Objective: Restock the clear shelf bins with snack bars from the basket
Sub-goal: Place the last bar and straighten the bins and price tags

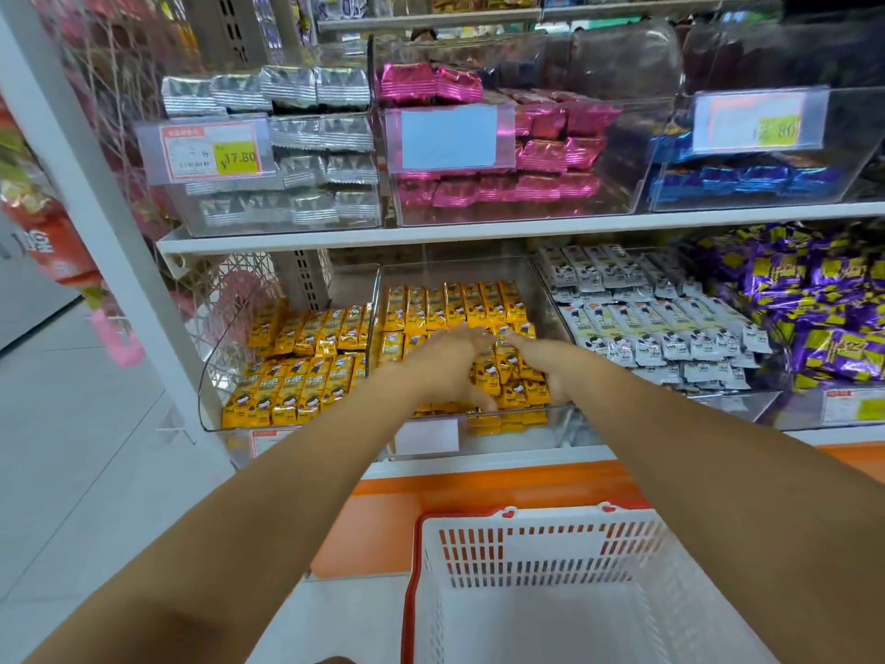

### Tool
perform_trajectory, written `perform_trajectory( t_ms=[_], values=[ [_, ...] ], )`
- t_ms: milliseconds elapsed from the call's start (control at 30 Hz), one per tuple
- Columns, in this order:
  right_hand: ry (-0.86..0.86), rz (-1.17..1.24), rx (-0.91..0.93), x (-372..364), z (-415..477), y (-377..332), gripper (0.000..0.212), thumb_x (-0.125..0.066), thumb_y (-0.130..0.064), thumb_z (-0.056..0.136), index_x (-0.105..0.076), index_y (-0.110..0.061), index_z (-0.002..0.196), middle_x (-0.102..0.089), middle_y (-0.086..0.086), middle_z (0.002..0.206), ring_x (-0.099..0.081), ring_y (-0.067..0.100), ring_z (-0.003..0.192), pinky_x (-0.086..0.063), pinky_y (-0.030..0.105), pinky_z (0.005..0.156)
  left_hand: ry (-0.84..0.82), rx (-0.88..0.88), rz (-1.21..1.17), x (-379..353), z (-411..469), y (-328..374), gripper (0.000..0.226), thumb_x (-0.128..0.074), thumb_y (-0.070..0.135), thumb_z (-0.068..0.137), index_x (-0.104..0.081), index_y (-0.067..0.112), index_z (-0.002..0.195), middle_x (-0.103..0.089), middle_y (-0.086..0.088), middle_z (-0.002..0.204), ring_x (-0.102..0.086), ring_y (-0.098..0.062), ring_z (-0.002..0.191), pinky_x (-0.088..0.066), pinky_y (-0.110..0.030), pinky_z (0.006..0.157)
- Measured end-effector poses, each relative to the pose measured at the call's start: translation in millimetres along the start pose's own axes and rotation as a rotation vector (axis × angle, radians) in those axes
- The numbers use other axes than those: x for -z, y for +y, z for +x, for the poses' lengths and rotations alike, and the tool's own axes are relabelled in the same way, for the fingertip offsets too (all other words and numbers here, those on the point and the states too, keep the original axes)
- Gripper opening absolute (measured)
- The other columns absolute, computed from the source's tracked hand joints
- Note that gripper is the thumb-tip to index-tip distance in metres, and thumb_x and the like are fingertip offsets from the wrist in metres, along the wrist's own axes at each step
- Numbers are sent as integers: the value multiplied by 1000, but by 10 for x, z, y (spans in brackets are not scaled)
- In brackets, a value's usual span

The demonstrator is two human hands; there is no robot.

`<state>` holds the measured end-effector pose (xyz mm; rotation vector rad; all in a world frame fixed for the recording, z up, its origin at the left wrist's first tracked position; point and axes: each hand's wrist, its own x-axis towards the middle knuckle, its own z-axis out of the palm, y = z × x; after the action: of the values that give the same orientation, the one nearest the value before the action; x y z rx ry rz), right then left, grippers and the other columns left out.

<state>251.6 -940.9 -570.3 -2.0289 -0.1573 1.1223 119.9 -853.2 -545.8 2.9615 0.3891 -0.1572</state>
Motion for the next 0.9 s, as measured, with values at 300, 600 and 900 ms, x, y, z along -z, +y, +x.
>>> perform_trajectory(
  t_ms=[300,600,900],
  values=[
    [25,40,1,52,511,7,80,-41,-67,83,-29,-22,147,-30,11,154,-32,39,138,-24,69,105,90,-11,31,-293,197,8,112,-67,63,72,-1,21,153,1,-2,160,2,-26,147,-4,-54,117],
    [161,-219,265,-29,-389,-230,38,-37,-6,100,-44,6,135,-49,22,135,-44,21,99,-38,33,87,79,31,40,-301,288,91,101,-56,63,81,0,20,152,3,-1,160,5,-29,146,-2,-57,115],
    [56,-267,33,32,-433,-291,63,-45,-36,99,-22,-7,150,-28,12,153,-22,35,142,-24,50,114,55,14,92,-307,293,65,115,-66,62,74,5,15,152,6,-3,160,7,-32,146,-2,-59,114]
  ],
)
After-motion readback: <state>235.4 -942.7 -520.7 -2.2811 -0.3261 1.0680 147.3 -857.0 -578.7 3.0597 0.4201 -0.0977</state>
